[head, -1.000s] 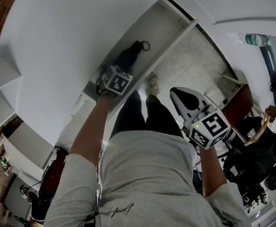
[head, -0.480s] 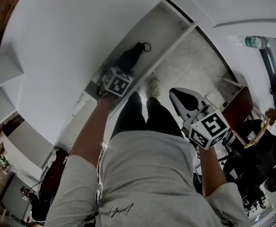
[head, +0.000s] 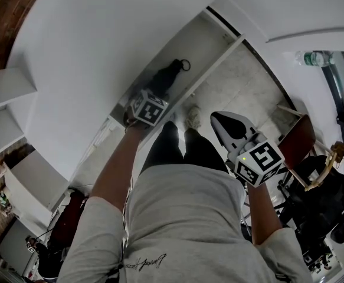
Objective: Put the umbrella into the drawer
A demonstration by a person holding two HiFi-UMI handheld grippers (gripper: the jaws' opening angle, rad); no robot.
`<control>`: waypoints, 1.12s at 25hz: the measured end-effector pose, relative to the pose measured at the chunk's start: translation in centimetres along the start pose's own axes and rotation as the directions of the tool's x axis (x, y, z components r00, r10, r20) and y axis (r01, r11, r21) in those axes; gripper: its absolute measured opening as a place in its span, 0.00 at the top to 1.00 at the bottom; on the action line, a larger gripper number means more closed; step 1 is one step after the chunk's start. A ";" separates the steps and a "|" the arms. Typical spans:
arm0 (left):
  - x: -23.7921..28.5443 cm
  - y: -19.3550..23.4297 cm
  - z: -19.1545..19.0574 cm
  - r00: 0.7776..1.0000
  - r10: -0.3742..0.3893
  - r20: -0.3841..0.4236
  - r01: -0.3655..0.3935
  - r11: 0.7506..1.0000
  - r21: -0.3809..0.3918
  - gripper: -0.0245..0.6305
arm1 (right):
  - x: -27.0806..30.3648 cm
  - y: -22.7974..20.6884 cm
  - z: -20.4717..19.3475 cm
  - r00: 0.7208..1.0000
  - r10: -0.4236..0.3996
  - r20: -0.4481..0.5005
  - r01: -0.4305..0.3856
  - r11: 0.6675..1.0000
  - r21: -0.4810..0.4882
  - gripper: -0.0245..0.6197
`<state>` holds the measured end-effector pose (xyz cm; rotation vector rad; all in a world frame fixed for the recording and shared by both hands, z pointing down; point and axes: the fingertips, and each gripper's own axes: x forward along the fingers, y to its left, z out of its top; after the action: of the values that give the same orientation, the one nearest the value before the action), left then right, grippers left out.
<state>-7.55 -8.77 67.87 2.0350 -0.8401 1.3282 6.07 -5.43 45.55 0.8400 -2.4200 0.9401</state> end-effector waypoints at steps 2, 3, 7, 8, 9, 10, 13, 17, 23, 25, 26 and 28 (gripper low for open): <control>-0.4 -0.1 -0.1 1.000 0.002 -0.002 -0.002 1.000 -0.002 0.49 | -0.3 0.2 0.2 1.000 0.001 0.002 -0.001 1.000 -0.007 0.92; -0.5 -0.2 -0.2 1.000 0.004 -0.006 -0.004 1.000 -0.003 0.49 | -0.4 0.3 0.2 1.000 0.003 0.004 -0.003 1.000 -0.011 0.92; -1.8 0.1 0.4 0.999 0.029 0.015 -0.029 0.999 -0.017 0.49 | -0.8 0.8 0.7 1.000 0.013 0.015 -0.012 0.999 -0.031 0.92; -2.0 0.2 0.4 0.999 0.033 0.020 -0.033 0.999 -0.023 0.49 | -0.8 1.0 0.9 1.000 0.015 0.017 -0.015 0.999 -0.036 0.92; -2.3 0.2 0.3 0.999 0.034 0.021 -0.034 0.999 -0.029 0.49 | -0.8 1.2 1.0 1.000 0.018 0.019 -0.017 0.999 -0.041 0.92; -2.6 0.1 0.3 0.999 0.031 0.022 -0.030 0.999 -0.036 0.49 | -0.9 1.3 1.2 1.000 0.020 0.021 -0.019 0.999 -0.046 0.92; -3.5 -0.3 0.6 0.999 0.035 0.039 -0.034 0.999 -0.030 0.49 | -1.2 1.6 1.5 0.999 0.027 0.025 -0.026 0.998 -0.059 0.92; -5.3 -0.5 1.4 0.992 0.083 0.099 -0.077 0.995 -0.067 0.58 | -1.8 1.8 1.7 0.999 0.036 0.029 -0.034 0.996 -0.077 0.92; -8.5 -0.6 2.9 0.972 0.143 0.189 -0.118 0.983 -0.137 0.78 | -2.1 2.5 2.1 0.998 0.054 0.024 -0.051 0.993 -0.107 0.92; -9.8 -0.9 3.5 0.964 0.154 0.217 -0.121 0.980 -0.156 0.84 | -2.1 2.7 2.3 0.998 0.058 0.025 -0.055 0.992 -0.115 0.92; -10.4 -1.1 3.6 0.962 0.153 0.228 -0.117 0.979 -0.166 0.87 | -2.1 2.8 2.4 0.998 0.061 0.026 -0.057 0.991 -0.119 0.92; -11.5 -1.6 3.9 0.958 0.143 0.248 -0.099 0.979 -0.180 0.89 | -2.1 3.2 2.7 0.997 0.067 0.030 -0.063 0.990 -0.129 0.92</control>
<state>-7.72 -8.35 55.62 2.0795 -1.1695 1.0261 5.12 -4.65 41.02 0.7415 -2.5206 0.7900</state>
